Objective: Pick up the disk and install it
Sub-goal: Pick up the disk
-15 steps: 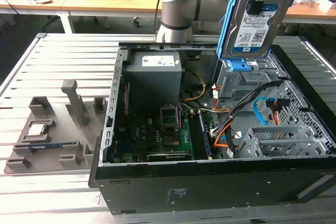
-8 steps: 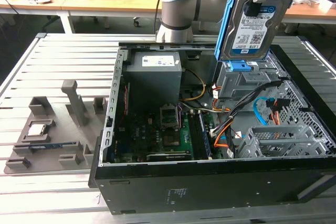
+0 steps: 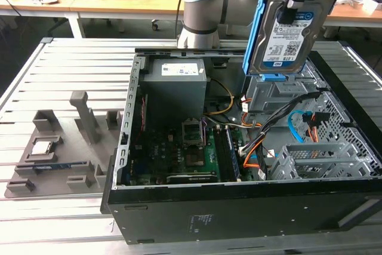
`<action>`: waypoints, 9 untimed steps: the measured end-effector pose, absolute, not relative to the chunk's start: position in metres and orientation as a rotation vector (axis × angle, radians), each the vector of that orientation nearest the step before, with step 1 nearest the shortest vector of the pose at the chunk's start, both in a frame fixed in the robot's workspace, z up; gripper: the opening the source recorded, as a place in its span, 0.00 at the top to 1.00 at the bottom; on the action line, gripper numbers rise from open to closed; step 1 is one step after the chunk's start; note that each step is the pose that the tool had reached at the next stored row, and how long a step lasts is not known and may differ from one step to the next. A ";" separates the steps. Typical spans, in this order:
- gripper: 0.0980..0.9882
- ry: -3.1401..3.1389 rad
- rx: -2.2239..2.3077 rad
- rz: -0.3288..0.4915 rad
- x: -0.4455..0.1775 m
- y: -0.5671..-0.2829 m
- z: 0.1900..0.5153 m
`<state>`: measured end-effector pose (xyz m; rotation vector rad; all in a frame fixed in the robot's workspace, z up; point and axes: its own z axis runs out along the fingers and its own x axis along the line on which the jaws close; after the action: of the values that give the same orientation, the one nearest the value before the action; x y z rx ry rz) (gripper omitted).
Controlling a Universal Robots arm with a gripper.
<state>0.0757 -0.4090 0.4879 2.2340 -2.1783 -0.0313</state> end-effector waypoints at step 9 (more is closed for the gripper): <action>0.70 -2.178 2.234 -0.031 0.079 -0.424 0.487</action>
<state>0.0789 -0.4238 0.4874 2.2340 -2.1782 -0.0313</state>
